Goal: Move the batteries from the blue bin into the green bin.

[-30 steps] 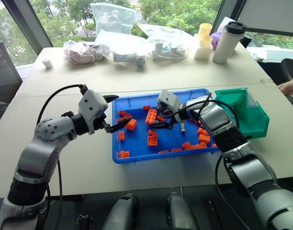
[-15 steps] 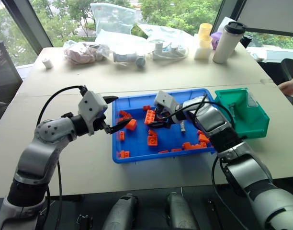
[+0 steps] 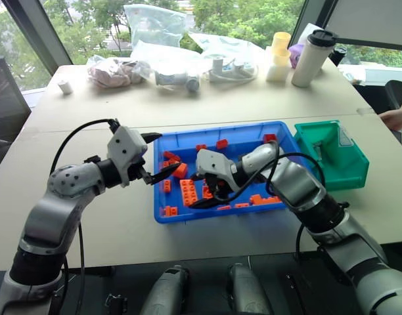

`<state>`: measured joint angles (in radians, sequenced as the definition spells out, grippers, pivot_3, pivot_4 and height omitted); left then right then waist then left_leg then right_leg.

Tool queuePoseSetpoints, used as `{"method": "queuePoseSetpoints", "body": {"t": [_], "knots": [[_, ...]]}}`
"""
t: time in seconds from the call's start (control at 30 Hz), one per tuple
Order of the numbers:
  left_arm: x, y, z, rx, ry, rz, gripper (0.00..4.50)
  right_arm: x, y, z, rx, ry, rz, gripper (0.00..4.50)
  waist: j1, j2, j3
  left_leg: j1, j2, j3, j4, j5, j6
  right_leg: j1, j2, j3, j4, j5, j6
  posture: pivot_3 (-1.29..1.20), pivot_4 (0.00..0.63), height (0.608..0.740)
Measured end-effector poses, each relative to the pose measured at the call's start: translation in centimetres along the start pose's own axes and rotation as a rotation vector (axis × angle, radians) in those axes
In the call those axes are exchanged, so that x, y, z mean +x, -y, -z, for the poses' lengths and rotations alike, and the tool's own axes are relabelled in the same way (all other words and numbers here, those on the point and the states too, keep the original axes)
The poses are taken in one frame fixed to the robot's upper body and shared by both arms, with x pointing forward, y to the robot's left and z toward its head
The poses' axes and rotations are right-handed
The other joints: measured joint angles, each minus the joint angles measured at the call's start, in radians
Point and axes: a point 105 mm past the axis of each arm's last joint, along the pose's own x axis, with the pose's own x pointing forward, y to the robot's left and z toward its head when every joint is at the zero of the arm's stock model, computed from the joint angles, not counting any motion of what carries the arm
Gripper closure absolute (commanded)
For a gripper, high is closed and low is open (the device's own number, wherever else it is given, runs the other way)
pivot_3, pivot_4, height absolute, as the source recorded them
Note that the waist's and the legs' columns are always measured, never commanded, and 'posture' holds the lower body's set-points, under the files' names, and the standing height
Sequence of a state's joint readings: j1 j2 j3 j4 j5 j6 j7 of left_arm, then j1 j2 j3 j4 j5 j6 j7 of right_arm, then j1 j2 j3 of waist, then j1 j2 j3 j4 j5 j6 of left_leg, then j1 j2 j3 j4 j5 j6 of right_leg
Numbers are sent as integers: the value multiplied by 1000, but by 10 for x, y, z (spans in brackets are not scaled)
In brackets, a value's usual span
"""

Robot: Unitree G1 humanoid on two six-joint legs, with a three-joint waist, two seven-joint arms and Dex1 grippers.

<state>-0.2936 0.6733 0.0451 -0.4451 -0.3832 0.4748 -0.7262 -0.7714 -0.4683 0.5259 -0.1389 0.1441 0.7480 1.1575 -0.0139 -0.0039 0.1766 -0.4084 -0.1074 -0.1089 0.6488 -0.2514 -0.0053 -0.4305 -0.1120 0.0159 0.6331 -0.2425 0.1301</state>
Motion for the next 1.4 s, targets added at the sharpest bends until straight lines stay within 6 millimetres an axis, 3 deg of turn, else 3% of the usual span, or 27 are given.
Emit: {"method": "queuePoseSetpoints", "body": {"t": [0.03,0.07,0.33,0.5,0.57,0.77,1.0,1.1,1.23,1.3,1.4], "knots": [[0,0,0,0,0,0,0,2,0,-1,-2,5,-3,318,0,0,0,0,0,0,0,0,0,0,0,0,0,0,0,0,150,740],[0,0,0,0,0,-1,0,3,3,-2,-5,8,0,80,0,0,0,0,0,0,0,0,0,0,0,0,0,0,0,0,150,740],[0,0,0,-1,-2,-7,0,3,10,2,-12,-18,18,80,0,0,0,0,0,0,0,0,0,0,0,0,0,0,0,0,150,740],[0,0,0,-4,-6,-8,0,-34,57,2,30,-46,259,80,3,0,0,0,0,0,0,0,0,0,0,0,0,0,0,0,150,740],[0,0,0,-4,-6,-9,0,-45,66,5,60,-44,318,80,2,0,0,0,0,0,0,0,0,0,0,0,0,0,0,0,150,740],[1,-1,-3,4,4,-8,0,-38,61,32,169,-79,332,80,0,0,0,0,0,0,-1,0,0,0,0,0,0,0,0,0,150,740],[2,-2,-5,10,9,-4,0,-32,59,41,207,-84,349,80,0,0,0,0,0,0,-1,0,0,0,0,0,0,0,0,0,150,740],[3,-2,-7,13,12,-4,0,-28,60,42,228,-80,357,831,0,0,0,0,0,0,-1,0,0,0,0,0,0,0,0,0,150,740],[3,-2,-7,13,12,-3,0,-17,61,48,276,-84,354,2891,0,0,0,0,0,0,-1,0,0,0,0,0,0,0,0,0,150,740],[3,-2,-7,13,12,-3,0,-16,65,46,268,-85,366,3678,0,0,0,0,0,0,-1,0,0,0,0,0,0,0,0,0,150,740],[3,-2,-6,13,11,-5,0,-17,70,40,244,-82,383,3857,-1,0,0,0,0,0,-1,0,0,0,0,0,0,0,0,0,150,740]]}}
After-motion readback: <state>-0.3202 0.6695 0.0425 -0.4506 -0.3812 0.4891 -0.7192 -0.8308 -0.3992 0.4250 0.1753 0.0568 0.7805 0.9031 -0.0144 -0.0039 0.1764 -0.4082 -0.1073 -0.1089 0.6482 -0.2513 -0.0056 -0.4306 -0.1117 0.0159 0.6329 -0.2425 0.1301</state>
